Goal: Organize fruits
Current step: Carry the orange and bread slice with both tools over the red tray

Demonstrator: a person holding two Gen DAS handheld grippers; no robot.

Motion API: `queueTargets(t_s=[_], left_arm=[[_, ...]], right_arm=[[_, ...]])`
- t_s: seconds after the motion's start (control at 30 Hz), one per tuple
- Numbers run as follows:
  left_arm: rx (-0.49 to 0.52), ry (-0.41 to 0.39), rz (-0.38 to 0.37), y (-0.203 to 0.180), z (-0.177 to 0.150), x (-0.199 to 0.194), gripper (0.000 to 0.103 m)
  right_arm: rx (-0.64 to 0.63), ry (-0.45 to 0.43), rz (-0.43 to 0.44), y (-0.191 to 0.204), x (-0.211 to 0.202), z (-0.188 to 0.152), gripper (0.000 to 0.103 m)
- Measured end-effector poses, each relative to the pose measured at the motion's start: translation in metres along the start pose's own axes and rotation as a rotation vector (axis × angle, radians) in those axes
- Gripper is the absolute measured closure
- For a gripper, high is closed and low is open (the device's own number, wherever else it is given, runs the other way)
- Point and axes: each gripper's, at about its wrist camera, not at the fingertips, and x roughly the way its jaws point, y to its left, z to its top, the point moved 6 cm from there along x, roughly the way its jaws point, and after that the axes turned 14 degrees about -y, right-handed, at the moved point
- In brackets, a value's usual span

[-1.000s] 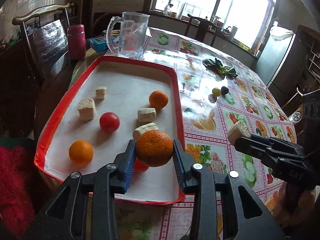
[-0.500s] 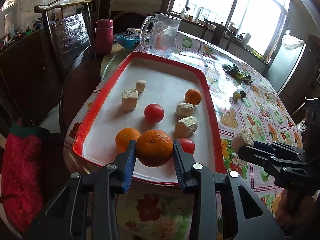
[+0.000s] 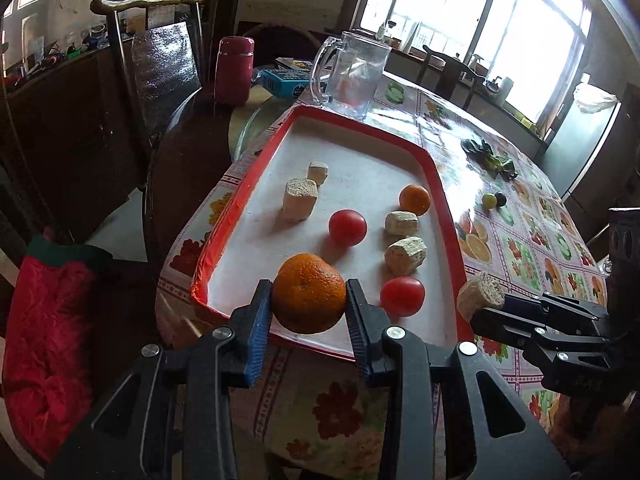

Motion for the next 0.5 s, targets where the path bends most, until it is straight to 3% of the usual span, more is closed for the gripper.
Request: queueTargets(t_s=[0.5], left_arm=[[-0.013,0.020,0.052,0.028,0.002,0.018,0.070]], right_arm=[[-0.037,0.049,-0.001,0.009,0.026,-0.006,0.066]])
